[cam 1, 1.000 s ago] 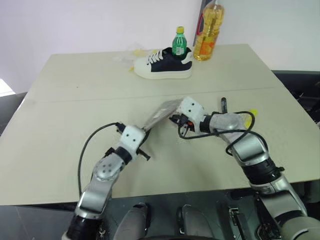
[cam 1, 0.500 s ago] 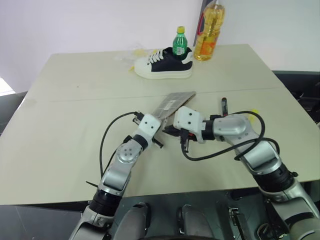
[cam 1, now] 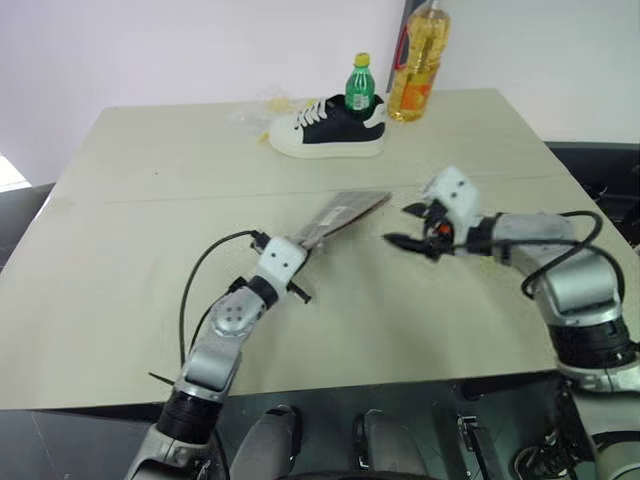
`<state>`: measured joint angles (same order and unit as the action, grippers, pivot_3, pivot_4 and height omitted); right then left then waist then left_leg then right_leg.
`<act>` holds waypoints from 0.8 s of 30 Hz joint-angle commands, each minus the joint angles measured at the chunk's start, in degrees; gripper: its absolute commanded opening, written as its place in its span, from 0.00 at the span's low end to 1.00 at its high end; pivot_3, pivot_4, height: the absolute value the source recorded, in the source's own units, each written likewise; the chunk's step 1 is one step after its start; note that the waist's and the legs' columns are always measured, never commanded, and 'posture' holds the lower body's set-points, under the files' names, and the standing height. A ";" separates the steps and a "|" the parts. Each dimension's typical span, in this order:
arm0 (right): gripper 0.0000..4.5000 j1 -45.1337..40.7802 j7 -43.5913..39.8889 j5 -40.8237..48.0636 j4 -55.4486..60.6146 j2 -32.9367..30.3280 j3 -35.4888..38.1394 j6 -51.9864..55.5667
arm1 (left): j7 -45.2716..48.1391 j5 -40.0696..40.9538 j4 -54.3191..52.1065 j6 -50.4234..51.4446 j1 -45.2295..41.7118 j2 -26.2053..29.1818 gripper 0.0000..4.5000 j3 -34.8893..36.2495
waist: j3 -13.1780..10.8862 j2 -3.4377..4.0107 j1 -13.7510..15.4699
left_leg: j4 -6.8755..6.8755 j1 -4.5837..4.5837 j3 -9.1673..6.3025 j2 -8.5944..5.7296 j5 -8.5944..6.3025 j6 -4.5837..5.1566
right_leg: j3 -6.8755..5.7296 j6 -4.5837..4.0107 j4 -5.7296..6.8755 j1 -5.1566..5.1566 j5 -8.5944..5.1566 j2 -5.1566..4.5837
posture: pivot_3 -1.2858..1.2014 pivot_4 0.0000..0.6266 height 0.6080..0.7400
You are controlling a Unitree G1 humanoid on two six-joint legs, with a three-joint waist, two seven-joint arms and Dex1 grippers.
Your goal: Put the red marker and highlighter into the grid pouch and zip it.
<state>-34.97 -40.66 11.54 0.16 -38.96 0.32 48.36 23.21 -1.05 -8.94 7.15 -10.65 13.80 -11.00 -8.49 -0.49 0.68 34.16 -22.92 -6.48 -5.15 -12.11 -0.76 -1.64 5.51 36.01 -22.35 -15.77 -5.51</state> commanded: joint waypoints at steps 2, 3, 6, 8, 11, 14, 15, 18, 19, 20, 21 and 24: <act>0.76 -4.54 10.55 -3.66 -12.69 2.50 3.68 -0.74 | 4.04 4.08 -4.17 -3.25 1.12 1.92 0.00 1.96 | 0.01 0.01 0.06 | -0.02 0.00 0.01 0.01 0.00 0.00 | 0.01 -0.01 0.00 0.00 0.00 0.00 | 0.52 0.24 0.99; 0.76 -4.78 11.84 -4.19 -14.81 3.10 3.78 -1.51 | 4.38 4.37 -4.23 -3.38 1.16 2.25 0.00 2.14 | 0.01 0.01 0.08 | -0.02 0.00 0.01 0.00 0.01 0.00 | 0.01 -0.01 0.00 0.00 0.00 0.00 | 0.52 0.24 0.99; 0.76 -5.64 15.27 -5.29 -20.91 4.94 4.25 -4.42 | 4.75 4.77 -4.14 -3.35 0.99 2.60 0.00 2.49 | 0.01 0.01 0.06 | -0.01 -0.01 0.01 -0.02 0.01 0.00 | 0.00 -0.01 -0.01 0.03 0.00 -0.01 | 0.52 0.24 0.99; 0.76 -6.42 16.22 -4.25 -24.00 6.52 5.49 -4.89 | 4.52 4.69 -3.96 -3.14 0.78 2.58 0.00 2.47 | 0.00 0.01 0.05 | 0.00 -0.01 0.02 -0.04 0.01 0.01 | 0.01 0.00 -0.01 0.04 0.00 -0.02 | 0.52 0.24 0.99; 0.76 -7.23 17.83 -3.59 -27.78 8.22 6.68 -5.55 | 4.03 4.33 -3.87 -3.04 0.76 2.48 0.00 2.29 | 0.01 0.02 -0.05 | 0.00 0.00 0.03 -0.03 0.02 0.01 | 0.00 0.00 0.01 0.04 0.01 -0.01 | 0.52 0.24 0.99; 0.59 -7.35 19.14 -3.84 -30.24 8.82 7.32 -6.38 | 3.46 3.92 -3.95 -3.00 1.04 2.46 0.00 2.39 | 0.01 0.03 -0.04 | 0.00 0.04 0.03 -0.02 0.02 0.01 | 0.00 0.00 0.03 0.07 0.01 0.02 | 0.52 0.24 0.99; 0.47 -7.40 19.38 -3.64 -30.50 8.91 7.66 -6.33 | 3.29 3.78 -3.96 -2.97 1.14 2.53 0.00 2.45 | 0.01 0.03 -0.04 | 0.01 0.05 0.03 -0.02 0.02 0.01 | 0.00 0.00 0.03 0.08 0.01 0.02 | 0.52 0.24 0.99; 0.16 -7.79 19.07 -3.52 -29.93 8.34 7.85 -6.68 | 2.97 3.82 -3.67 -3.01 1.16 2.65 0.00 2.77 | 0.01 0.03 0.04 | 0.03 0.05 0.03 -0.03 0.02 0.01 | 0.00 0.00 0.03 0.10 0.01 0.01 | 0.52 0.24 0.99; 0.08 -7.97 18.50 -3.79 -29.19 7.76 7.45 -7.35 | 2.94 3.87 -3.44 -3.05 1.05 2.69 0.00 2.89 | 0.01 0.03 0.04 | 0.03 0.05 0.03 -0.03 0.02 0.01 | 0.00 0.00 0.03 0.11 0.01 0.01 | 0.52 0.24 0.99; 0.08 -7.68 16.70 -5.38 -26.94 6.00 5.42 -10.24 | 2.96 4.02 -3.23 -3.03 0.80 2.73 0.00 3.08 | 0.01 0.03 0.03 | 0.03 0.05 0.03 -0.03 0.02 0.01 | 0.00 0.00 0.03 0.10 0.01 0.01 | 0.52 0.24 0.99; 0.08 -7.42 15.39 -6.59 -25.38 4.76 3.93 -12.40 | 2.98 4.14 -3.10 -3.01 0.62 2.78 0.00 3.19 | -0.01 0.07 0.01 | 0.03 0.04 0.03 -0.03 0.02 0.01 | 0.01 0.00 0.03 0.10 0.01 0.01 | 0.52 0.24 0.99; 0.08 -5.39 8.82 -9.54 -19.06 0.05 -0.81 -21.58 | 3.24 4.45 -2.85 -2.98 0.34 3.13 0.00 3.45 | -0.04 0.12 -0.03 | 0.02 0.02 0.06 -0.04 0.02 0.01 | 0.01 0.01 0.03 0.05 0.01 0.01 | 0.52 0.24 0.99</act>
<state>-40.59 -27.45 3.99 -25.46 -35.89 1.33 33.97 26.41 3.00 -10.80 5.18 -9.41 16.41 -8.98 -8.53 -0.37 0.65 34.17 -22.90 -6.42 -5.19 -12.09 -0.75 -1.64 5.52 36.04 -22.30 -15.77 -5.49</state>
